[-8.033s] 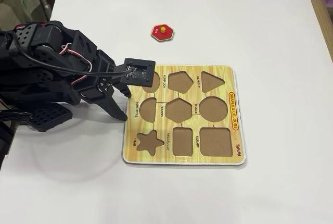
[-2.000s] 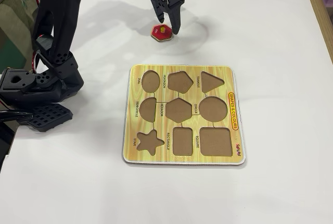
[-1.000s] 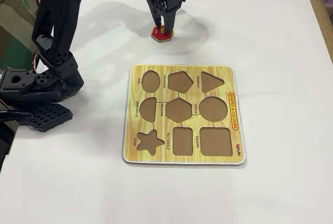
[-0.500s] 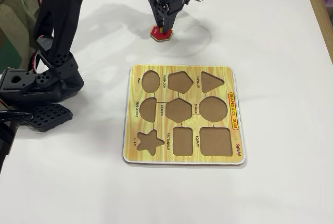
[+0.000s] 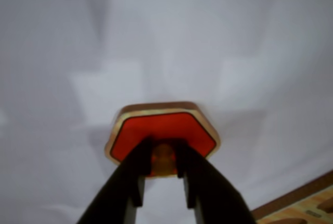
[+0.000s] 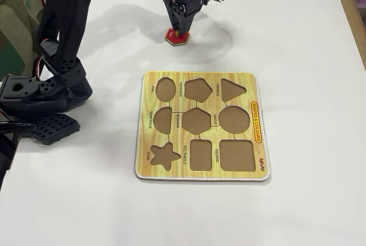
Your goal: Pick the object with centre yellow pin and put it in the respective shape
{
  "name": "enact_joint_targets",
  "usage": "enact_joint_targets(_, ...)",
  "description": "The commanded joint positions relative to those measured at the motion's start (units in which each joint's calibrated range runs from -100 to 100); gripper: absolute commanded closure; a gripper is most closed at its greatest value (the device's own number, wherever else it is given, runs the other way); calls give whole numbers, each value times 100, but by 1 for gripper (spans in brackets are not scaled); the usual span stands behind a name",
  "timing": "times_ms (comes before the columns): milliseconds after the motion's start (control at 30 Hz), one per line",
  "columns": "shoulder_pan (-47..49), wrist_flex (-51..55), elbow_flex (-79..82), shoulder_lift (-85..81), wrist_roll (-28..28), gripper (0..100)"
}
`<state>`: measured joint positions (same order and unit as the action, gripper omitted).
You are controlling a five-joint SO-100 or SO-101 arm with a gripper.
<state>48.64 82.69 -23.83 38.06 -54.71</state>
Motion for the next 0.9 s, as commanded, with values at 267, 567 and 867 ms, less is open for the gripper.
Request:
enact_joint_targets(267, -1, 54, -9, -467, -5, 99)
enact_joint_targets(567, -353, 71, 99, -1019, 57, 99)
enact_joint_targets(867, -860, 71, 1016, -1864, 68, 99)
